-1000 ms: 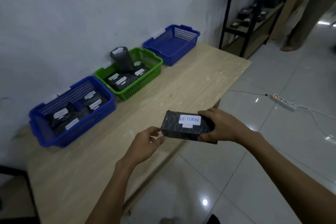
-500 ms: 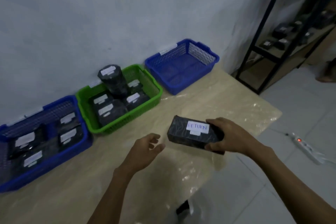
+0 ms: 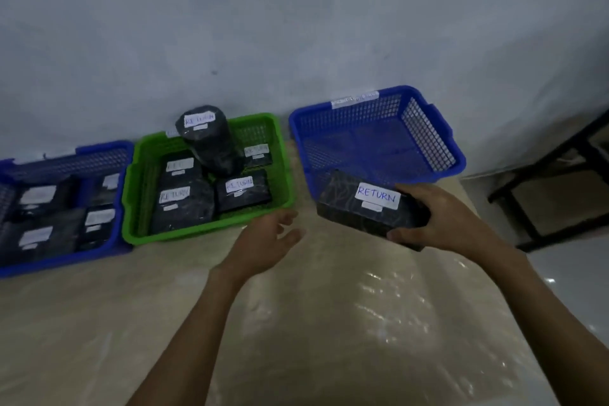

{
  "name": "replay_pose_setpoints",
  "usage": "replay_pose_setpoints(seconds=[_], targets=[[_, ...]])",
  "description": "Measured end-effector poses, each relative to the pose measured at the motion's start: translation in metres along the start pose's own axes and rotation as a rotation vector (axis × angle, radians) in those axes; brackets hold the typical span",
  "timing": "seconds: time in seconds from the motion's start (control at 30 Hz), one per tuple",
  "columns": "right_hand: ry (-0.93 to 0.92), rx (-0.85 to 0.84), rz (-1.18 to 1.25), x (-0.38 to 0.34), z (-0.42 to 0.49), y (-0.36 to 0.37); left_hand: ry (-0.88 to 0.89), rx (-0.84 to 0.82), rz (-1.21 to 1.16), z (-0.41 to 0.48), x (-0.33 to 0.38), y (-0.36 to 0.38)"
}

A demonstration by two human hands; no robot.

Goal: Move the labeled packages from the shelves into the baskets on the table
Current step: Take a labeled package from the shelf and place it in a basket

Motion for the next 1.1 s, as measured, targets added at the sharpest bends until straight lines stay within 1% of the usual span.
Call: replay_pose_setpoints(seconds=[0.07,0.17,0.3,0.37,0.43,0.53,0.63,0.9,1.0,1.1], targets=[[-0.008,-0.047,-0.028,0.018,0.024,-0.015,-0.045,0.035,-0.024,0.011,0.01,0.007],[-0.046,-0.107,-0.049,0.037,0.061,-0.034,-0.063,0.091,-0.041,0.03,0.026,0.014],[-0.102,-0.148,-0.032,0.056,0.109,-0.045,-0.031,0.273,-0.107,0.045,0.049,0.017],[-0.111,-0.178,-0.048,0.064,0.134,-0.042,0.0,0.34,-0.086,0.054,0.056,0.019],[-0.13,-0.207,-0.092,0.069,0.158,-0.035,0.031,0.351,-0.024,0.064,0.059,0.025],[-0.165,-0.251,-0.139,0.07,0.19,-0.021,0.067,0.321,0.081,0.078,0.061,0.035],[-0.229,-0.272,-0.183,0.065,0.217,-0.004,0.107,0.332,0.173,0.085,0.062,0.042],[-0.337,-0.223,-0.258,0.06,0.273,0.018,0.087,0.414,0.203,0.098,0.044,0.05],[-0.322,-0.18,-0.27,0.066,0.285,0.022,0.006,0.374,0.236,0.105,0.037,0.05],[-0.292,-0.045,-0.253,0.067,0.286,0.021,-0.07,0.308,0.314,0.113,0.03,0.055]])
Point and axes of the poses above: each hand's wrist, its own z-axis towards the middle knuckle, its own y-axis out of the palm, x = y × z, the point moved 6 cm from there along z, towards the middle knuckle, and after that the axes turned 4 degrees about -x, right-handed, at the moved point
